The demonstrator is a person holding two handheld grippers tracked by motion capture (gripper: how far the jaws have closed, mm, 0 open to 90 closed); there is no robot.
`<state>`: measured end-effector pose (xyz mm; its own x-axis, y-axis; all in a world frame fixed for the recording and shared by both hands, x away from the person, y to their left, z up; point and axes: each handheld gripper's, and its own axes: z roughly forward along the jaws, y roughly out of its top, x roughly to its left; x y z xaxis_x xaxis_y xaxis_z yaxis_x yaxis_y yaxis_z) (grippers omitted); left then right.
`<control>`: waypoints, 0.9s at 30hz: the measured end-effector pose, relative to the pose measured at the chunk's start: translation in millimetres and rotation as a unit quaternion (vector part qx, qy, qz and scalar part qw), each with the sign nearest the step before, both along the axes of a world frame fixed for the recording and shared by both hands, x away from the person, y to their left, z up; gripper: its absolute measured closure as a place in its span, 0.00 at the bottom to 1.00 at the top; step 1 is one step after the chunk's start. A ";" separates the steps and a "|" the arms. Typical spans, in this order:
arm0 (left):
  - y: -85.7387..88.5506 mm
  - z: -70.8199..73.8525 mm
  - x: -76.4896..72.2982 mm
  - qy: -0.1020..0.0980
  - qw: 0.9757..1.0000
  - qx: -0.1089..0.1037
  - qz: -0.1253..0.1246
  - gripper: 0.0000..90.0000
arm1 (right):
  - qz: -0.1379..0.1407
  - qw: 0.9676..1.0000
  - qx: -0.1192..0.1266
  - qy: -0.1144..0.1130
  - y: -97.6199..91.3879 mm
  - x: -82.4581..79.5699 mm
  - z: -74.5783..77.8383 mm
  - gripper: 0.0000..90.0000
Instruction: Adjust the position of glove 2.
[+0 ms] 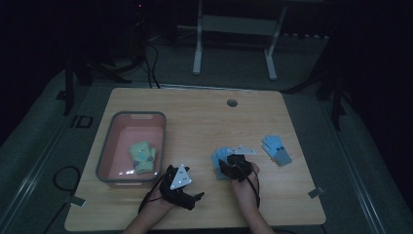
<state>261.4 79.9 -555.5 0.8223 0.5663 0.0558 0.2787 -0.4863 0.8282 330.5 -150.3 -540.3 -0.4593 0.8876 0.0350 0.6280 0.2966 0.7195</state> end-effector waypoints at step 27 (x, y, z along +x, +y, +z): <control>0.3 -2.3 0.6 0.008 1.000 -0.014 -0.004 0.02 | 0.011 0.999 -0.031 -0.026 -145.0 42.3 39.2 0.70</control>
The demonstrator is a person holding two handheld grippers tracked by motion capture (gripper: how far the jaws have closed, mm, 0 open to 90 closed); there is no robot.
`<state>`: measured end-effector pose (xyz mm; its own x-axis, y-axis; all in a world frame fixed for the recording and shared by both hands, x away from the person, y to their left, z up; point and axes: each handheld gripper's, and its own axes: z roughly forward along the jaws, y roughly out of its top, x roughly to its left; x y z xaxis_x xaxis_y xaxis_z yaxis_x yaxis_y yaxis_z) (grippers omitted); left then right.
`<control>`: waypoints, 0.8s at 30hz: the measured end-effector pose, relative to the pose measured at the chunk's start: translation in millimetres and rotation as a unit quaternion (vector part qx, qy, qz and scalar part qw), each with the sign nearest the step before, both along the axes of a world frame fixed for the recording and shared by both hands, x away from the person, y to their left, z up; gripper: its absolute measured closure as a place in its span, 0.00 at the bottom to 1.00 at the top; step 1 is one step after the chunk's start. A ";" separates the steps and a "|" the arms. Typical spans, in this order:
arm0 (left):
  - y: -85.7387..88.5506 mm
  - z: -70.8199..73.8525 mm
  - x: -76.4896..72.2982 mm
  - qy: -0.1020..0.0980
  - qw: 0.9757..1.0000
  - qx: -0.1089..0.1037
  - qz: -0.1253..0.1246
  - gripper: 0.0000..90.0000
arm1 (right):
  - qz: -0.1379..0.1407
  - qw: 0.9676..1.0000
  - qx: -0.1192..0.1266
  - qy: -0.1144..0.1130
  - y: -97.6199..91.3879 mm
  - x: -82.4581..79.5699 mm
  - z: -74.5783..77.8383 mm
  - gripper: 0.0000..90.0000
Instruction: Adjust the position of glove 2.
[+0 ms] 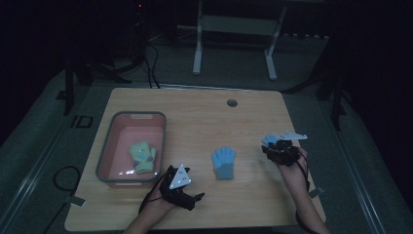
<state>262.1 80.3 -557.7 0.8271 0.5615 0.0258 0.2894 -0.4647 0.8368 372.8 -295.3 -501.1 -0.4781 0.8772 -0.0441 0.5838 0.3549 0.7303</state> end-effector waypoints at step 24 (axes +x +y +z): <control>2.8 -1.9 1.9 0.008 1.000 -0.004 0.003 0.02 | 0.003 0.999 -0.018 0.041 -57.8 35.9 -35.5 0.70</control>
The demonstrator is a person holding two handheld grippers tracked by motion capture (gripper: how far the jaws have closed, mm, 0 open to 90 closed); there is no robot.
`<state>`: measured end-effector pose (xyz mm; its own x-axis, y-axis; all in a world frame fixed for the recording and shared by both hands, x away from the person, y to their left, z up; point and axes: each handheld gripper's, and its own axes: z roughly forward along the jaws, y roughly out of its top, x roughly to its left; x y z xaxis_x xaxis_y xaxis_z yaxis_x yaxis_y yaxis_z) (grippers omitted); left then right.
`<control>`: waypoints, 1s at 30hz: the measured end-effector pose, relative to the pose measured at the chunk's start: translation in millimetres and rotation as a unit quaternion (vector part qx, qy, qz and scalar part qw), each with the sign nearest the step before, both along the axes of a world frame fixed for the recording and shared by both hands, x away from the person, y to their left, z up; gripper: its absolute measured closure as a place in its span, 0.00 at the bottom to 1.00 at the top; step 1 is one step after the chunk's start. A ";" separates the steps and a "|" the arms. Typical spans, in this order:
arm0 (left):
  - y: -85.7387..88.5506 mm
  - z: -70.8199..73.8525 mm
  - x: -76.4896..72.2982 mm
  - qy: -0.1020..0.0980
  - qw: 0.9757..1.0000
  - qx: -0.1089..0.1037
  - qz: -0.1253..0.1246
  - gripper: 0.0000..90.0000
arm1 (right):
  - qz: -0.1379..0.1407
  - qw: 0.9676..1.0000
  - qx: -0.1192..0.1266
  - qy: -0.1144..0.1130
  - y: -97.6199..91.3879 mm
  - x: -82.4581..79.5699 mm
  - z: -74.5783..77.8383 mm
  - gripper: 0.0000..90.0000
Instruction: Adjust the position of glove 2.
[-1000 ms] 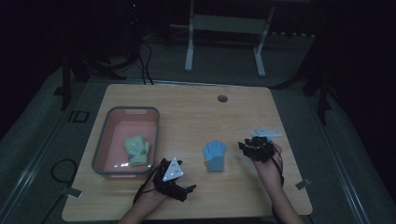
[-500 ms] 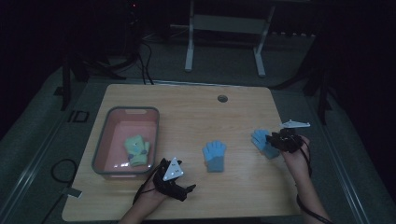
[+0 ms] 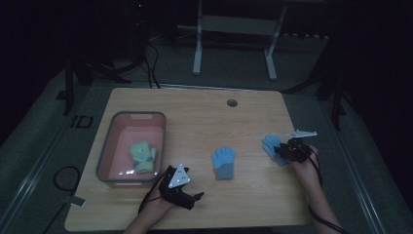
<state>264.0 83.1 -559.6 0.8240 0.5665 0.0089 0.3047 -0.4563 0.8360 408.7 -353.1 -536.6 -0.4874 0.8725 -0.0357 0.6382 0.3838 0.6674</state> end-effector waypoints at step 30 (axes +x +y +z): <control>-2.7 0.9 -1.6 -0.015 1.000 0.012 -0.006 0.02 | -0.126 0.989 0.061 -0.035 55.8 -56.7 43.6 0.97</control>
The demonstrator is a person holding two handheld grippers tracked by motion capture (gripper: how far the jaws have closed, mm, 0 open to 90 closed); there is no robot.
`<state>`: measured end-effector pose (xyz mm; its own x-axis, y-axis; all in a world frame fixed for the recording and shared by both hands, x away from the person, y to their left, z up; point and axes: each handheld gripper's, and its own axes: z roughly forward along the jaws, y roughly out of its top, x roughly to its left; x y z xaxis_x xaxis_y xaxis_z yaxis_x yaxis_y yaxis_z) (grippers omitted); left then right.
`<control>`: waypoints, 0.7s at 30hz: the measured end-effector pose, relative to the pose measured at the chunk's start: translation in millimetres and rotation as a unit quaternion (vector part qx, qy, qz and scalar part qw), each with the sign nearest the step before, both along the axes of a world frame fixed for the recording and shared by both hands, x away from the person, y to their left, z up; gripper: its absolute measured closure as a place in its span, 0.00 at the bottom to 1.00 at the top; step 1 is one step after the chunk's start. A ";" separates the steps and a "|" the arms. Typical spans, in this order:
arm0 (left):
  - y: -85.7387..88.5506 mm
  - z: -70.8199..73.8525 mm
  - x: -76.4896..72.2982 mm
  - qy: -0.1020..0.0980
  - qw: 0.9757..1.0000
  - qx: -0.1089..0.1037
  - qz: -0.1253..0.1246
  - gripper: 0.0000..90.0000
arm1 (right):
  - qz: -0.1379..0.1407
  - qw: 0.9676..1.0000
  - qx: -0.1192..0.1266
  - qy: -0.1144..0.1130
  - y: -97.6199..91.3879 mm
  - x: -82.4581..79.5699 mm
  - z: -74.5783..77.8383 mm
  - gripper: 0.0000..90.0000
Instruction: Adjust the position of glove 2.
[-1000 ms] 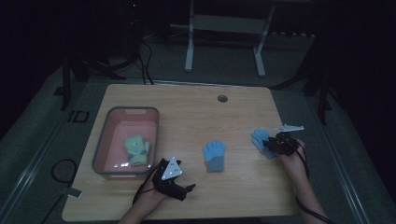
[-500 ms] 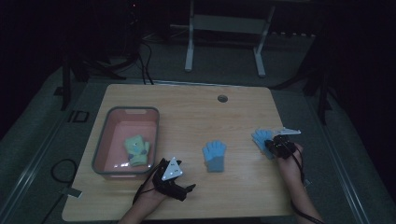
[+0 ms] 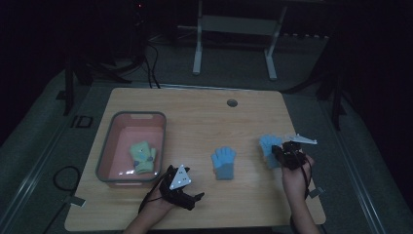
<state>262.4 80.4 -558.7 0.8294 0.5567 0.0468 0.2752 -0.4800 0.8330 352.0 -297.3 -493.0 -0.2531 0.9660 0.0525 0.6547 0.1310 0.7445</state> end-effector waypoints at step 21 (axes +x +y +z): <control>-2.9 3.8 -3.3 -0.009 1.000 0.000 -0.009 0.02 | -0.028 0.999 -0.009 0.033 41.6 -18.5 -51.3 0.95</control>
<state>259.1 77.5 -554.9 0.8379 0.5423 0.0613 0.2525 -0.4848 0.8374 333.5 -255.7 -544.3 -0.1944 0.9797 0.0494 0.7090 0.1055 0.6973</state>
